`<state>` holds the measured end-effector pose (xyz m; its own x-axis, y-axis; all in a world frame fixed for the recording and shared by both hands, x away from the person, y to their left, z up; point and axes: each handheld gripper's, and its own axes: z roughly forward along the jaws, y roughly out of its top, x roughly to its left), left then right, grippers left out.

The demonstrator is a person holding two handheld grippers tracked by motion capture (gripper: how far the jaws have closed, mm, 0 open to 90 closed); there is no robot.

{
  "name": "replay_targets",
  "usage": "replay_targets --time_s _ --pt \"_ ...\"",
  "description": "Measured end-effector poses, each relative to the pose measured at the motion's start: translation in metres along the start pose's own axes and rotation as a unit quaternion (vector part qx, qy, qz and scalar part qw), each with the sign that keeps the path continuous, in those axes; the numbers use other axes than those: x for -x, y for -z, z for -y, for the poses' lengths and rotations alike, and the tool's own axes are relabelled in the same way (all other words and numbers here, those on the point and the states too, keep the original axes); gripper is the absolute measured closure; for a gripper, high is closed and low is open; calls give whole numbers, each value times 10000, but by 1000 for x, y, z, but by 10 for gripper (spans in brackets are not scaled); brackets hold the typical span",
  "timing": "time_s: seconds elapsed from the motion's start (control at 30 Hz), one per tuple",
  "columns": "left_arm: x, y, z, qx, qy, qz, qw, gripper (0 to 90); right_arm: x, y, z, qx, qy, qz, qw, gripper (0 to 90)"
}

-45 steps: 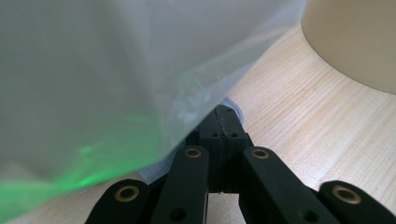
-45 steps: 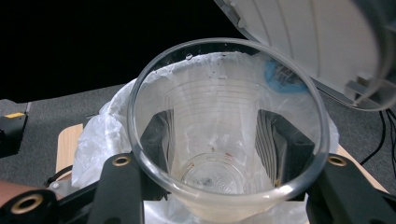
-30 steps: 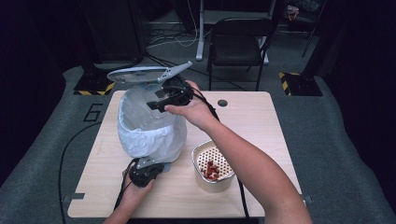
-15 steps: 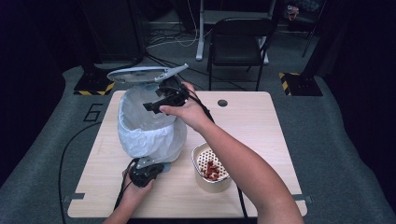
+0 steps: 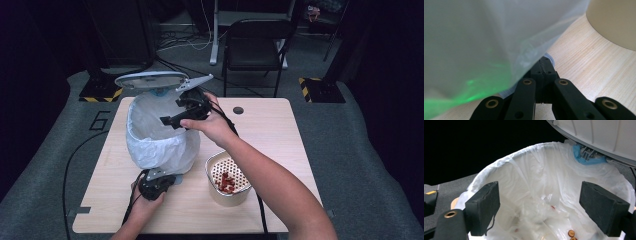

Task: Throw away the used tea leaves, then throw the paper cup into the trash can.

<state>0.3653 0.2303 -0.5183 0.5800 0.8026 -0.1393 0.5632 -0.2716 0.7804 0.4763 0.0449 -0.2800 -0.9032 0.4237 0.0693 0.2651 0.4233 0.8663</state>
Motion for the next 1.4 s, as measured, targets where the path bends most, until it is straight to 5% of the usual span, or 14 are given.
replay_targets --time_s 0.4,0.43,0.57,0.63,0.67,0.83,0.9,1.03,1.07,1.2,1.23,1.3,1.33,1.4 --pt "5 12 -8 50 36 202 9998 728 -3 60 36 -289 70 199 9994 190" --pt "-5 14 -13 100 -770 273 9966 714 -2 65 39 -278 59 260 9993 190" --pt "-10 18 -17 126 -1076 431 9932 655 8 88 54 -168 -1 569 9982 194" --pt "-5 20 -14 149 -657 500 9965 618 14 100 64 -104 -119 695 9975 194" --pt "-10 21 -16 176 -971 477 9940 601 16 103 66 -97 -169 722 9972 195" --pt "-12 29 -15 183 -758 616 9951 536 21 120 86 -9 -279 913 9954 198" --pt "-7 33 -12 170 -197 577 9980 525 21 126 93 -27 -291 995 9946 199" --pt "-8 39 -12 79 -101 586 9982 523 21 136 106 -62 -303 1174 9926 201" --pt "-12 40 -13 47 -365 529 9979 521 20 139 110 -64 -349 1215 9920 201" --pt "-10 47 -10 -2 70 498 9987 512 22 148 124 -69 -435 1323 9902 205" --pt "-16 50 -11 -62 -364 349 9987 511 23 151 128 -78 -422 1361 9898 206" --pt "-18 54 -8 -95 -259 309 9991 507 24 155 135 -70 -487 1472 9879 207" --pt "-13 56 -4 -87 311 248 9992 507 25 157 138 -66 -486 1493 9876 207" --pt "-17 60 -2 -133 300 158 9993 507 27 161 146 -93 -564 1574 9859 208"
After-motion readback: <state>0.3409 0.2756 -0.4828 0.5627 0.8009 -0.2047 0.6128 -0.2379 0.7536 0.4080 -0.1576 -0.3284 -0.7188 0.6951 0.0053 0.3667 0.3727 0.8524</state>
